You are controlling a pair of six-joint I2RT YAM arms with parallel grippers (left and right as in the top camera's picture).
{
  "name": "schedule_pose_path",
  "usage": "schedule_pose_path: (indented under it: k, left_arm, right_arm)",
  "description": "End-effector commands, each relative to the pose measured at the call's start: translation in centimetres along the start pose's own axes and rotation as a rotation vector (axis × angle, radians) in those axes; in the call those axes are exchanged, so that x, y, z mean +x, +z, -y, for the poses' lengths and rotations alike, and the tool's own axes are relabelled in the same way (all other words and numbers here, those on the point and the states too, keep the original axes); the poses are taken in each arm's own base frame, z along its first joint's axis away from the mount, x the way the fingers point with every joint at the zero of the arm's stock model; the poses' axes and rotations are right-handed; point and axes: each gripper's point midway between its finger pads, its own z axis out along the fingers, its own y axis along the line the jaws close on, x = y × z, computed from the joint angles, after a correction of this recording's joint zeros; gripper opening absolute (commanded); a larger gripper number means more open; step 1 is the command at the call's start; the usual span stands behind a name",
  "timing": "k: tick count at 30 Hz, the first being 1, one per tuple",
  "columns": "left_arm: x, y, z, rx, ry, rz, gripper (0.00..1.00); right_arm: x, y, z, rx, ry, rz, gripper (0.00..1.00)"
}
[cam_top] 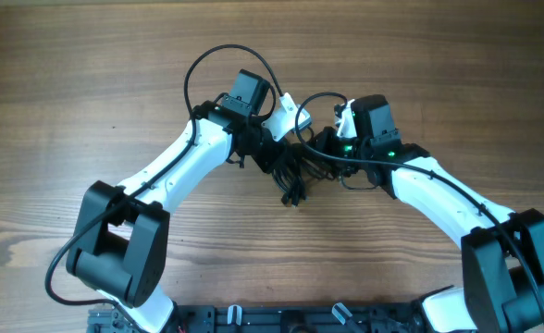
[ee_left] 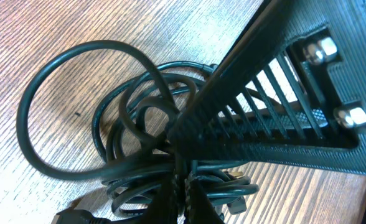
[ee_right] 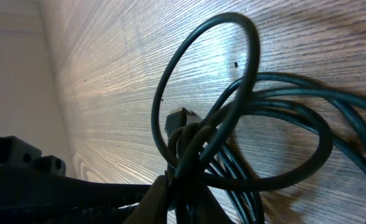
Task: Untangle cables
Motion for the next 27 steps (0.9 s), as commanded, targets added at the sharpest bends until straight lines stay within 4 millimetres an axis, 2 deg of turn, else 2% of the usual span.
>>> schedule_pose_path:
  k: [1,8,10,18,27]
  left_arm:
    - [0.1,0.4,0.2,0.02,-0.004,-0.002,0.04]
    - [-0.1,0.4,0.2,0.018,-0.031,0.004,0.04]
    - [-0.1,0.4,0.2,0.018,-0.031,0.004,0.04]
    - [-0.1,0.4,0.1,0.017,-0.029,0.007,0.04]
    - [-0.2,0.4,0.1,0.016,-0.026,0.009,0.04]
  right_arm:
    - [0.1,0.1,1.4,0.052,0.033,0.025,0.09]
    - [0.5,0.1,1.8,0.067,0.077,0.011,0.08]
    - [0.7,0.2,1.7,0.067,0.072,0.007,0.04]
    - [1.1,0.7,1.6,0.097,0.049,0.022,0.06]
    - [0.2,0.7,1.8,0.12,0.065,0.077,0.06]
